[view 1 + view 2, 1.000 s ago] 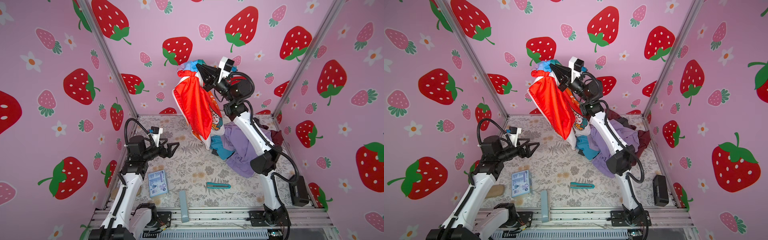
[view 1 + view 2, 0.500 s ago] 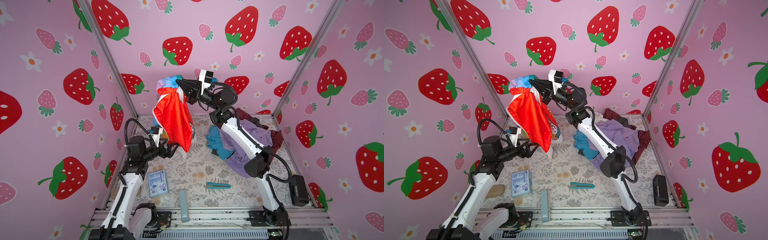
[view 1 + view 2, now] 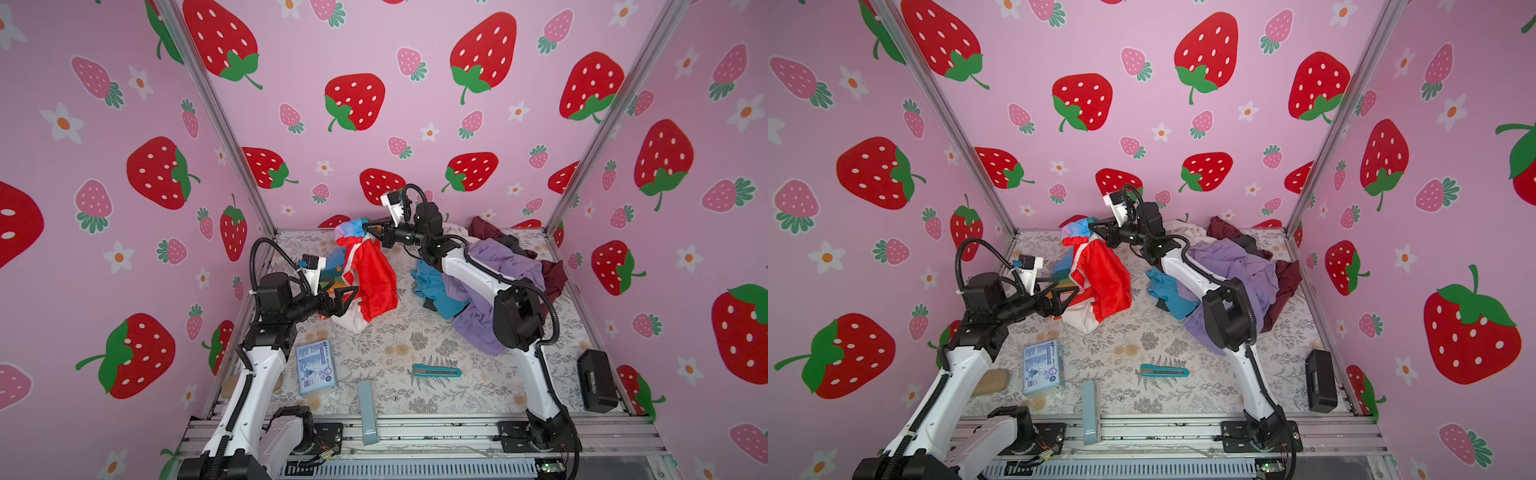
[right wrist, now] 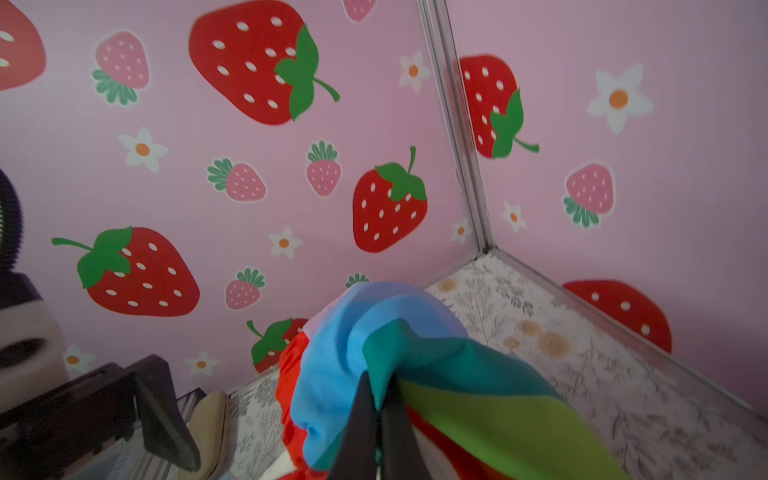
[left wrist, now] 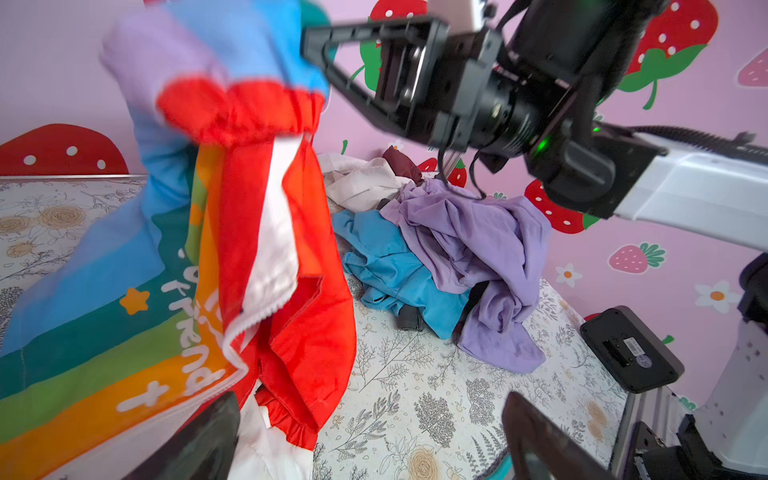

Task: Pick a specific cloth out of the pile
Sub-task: 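Carry the lifted cloth with the right gripper toward the left gripper, then lower the cloth onto the open mat near the left gripper and release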

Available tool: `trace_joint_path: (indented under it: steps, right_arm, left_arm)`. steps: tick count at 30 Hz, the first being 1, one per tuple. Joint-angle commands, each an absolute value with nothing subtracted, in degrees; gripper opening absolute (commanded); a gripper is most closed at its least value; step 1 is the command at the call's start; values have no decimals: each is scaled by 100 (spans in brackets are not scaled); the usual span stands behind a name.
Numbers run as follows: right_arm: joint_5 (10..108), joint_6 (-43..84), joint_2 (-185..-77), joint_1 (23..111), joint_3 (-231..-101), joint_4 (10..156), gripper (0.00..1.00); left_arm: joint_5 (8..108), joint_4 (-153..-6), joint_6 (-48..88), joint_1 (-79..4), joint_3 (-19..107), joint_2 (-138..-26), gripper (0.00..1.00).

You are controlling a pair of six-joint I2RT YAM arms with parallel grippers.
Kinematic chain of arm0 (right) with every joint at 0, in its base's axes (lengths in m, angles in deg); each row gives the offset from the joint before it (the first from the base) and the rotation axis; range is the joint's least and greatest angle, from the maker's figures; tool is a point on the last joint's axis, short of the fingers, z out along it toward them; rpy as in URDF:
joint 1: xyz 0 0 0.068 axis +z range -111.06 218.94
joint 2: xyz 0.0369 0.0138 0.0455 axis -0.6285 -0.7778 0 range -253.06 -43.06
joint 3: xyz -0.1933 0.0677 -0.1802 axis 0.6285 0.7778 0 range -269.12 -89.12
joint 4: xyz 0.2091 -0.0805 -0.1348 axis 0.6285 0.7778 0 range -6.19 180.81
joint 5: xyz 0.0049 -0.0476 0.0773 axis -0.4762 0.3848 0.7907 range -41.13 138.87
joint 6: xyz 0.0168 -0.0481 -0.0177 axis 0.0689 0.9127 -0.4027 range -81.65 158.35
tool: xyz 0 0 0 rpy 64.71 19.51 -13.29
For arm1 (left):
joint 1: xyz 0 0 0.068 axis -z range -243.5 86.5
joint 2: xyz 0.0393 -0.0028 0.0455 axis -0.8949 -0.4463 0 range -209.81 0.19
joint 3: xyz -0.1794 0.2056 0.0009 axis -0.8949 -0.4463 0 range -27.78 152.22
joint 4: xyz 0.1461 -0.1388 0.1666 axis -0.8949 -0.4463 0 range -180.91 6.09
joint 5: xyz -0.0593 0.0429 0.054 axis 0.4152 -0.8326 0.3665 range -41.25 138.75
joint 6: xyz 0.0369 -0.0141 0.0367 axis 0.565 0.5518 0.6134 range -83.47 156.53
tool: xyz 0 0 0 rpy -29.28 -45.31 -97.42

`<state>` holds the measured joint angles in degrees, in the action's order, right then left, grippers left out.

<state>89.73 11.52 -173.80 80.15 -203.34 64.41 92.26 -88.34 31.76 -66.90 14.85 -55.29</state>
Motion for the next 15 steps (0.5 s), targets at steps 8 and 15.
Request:
trace_joint_path:
  steps: [8,15]
  right_arm:
    - [9380,961,-17377,8250,-19315,6861,0]
    - [9147,1371,-17428,8345,-18864,7929,0]
  left_arm:
    - [9333,-8614,3117,-6703,1417,-5497,99]
    - [9360,-8577,3100,-6709,1415,-5535,99]
